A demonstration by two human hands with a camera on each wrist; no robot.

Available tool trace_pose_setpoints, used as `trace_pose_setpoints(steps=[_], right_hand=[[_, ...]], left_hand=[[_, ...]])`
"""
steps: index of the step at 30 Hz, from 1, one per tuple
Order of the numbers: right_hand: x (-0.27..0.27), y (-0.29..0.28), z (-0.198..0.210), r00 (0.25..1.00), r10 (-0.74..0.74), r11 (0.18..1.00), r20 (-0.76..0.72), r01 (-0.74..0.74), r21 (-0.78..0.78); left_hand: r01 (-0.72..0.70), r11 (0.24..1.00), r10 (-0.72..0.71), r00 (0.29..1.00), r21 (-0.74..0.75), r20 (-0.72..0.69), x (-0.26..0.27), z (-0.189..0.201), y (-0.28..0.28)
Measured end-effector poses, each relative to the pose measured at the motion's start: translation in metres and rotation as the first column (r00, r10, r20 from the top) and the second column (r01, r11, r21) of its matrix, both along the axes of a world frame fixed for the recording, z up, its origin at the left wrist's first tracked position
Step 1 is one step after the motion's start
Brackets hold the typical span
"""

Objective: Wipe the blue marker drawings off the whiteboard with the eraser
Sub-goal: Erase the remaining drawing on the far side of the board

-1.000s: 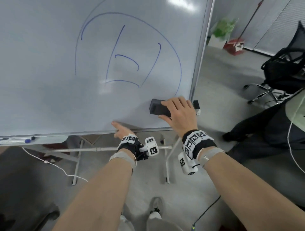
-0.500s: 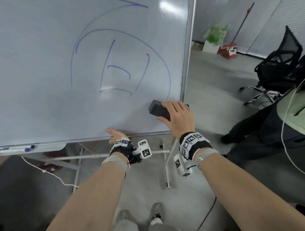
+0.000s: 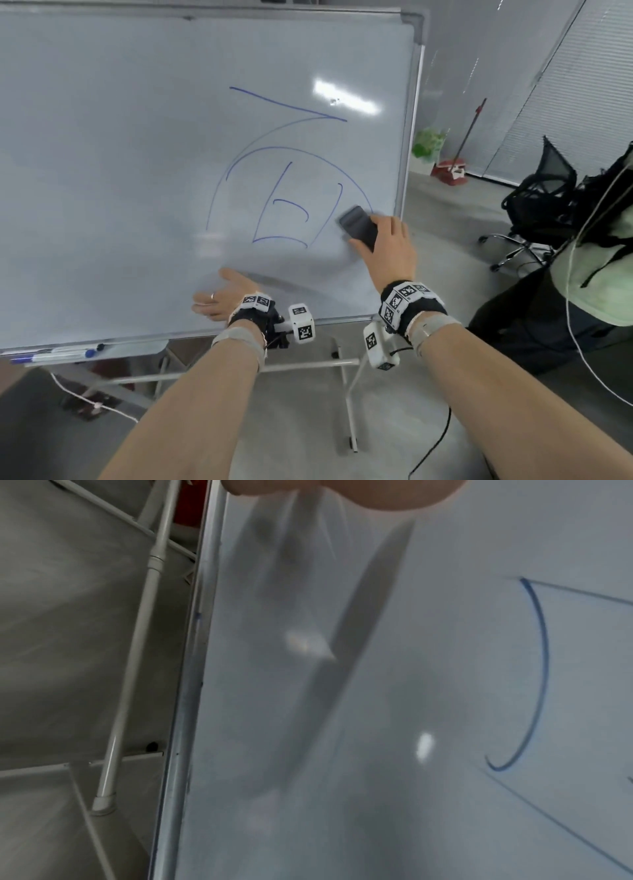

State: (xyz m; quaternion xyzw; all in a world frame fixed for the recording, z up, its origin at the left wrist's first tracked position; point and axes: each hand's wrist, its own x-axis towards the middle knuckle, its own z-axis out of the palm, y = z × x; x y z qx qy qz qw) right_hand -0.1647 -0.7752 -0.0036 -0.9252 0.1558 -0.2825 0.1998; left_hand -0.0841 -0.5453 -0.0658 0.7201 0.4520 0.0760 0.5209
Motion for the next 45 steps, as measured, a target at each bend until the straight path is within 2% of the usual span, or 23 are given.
trace_pose_setpoints(steps=[6,14,20,25,30,33,35,39,42,45], right_hand=[[-0.003,0.02,-0.002,0.996,-0.052,0.995,-0.07,0.058,0.081],[0.007,0.031,-0.003,0.99,-0.08,0.989,-0.118,0.094,0.116],[0.018,0.03,-0.023,0.993,-0.106,0.988,-0.054,0.112,0.109],[0.021,0.016,-0.028,0.979,-0.203,0.956,0.005,0.197,0.216],[0.031,-0.016,-0.02,0.92,-0.382,0.915,0.089,0.363,0.174],[0.031,-0.009,-0.027,0.928,-0.367,0.916,0.067,0.348,0.202],[0.03,0.003,-0.034,0.95,-0.304,0.936,0.077,0.282,0.212],[0.035,0.017,-0.034,0.976,-0.151,0.986,0.154,0.137,0.099],[0.046,0.008,-0.009,0.942,-0.244,0.969,0.231,0.226,0.104],[0.057,-0.001,0.013,0.904,-0.315,0.949,0.289,0.294,0.116]], left_hand=[[-0.018,0.996,0.019,1.0,-0.086,0.018,0.005,0.012,0.007],[-0.077,0.99,0.083,0.995,-0.116,0.051,0.028,0.011,0.005],[-0.101,0.991,0.106,0.993,-0.09,0.053,0.039,0.007,-0.006],[-0.094,0.994,0.095,0.995,-0.05,0.022,0.044,0.005,-0.013],[-0.117,0.991,0.118,0.993,-0.062,0.01,0.05,0.01,-0.013],[-0.095,0.993,0.095,0.995,-0.066,0.001,0.048,0.012,-0.012],[-0.101,0.994,0.101,0.995,-0.045,0.009,0.048,0.009,-0.008],[-0.124,0.99,0.125,0.992,-0.062,0.008,0.05,0.008,-0.002],[-0.15,0.984,0.152,0.988,-0.099,0.015,0.052,0.012,0.001],[-0.136,0.988,0.14,0.989,-0.076,0.054,0.052,0.021,0.006]])
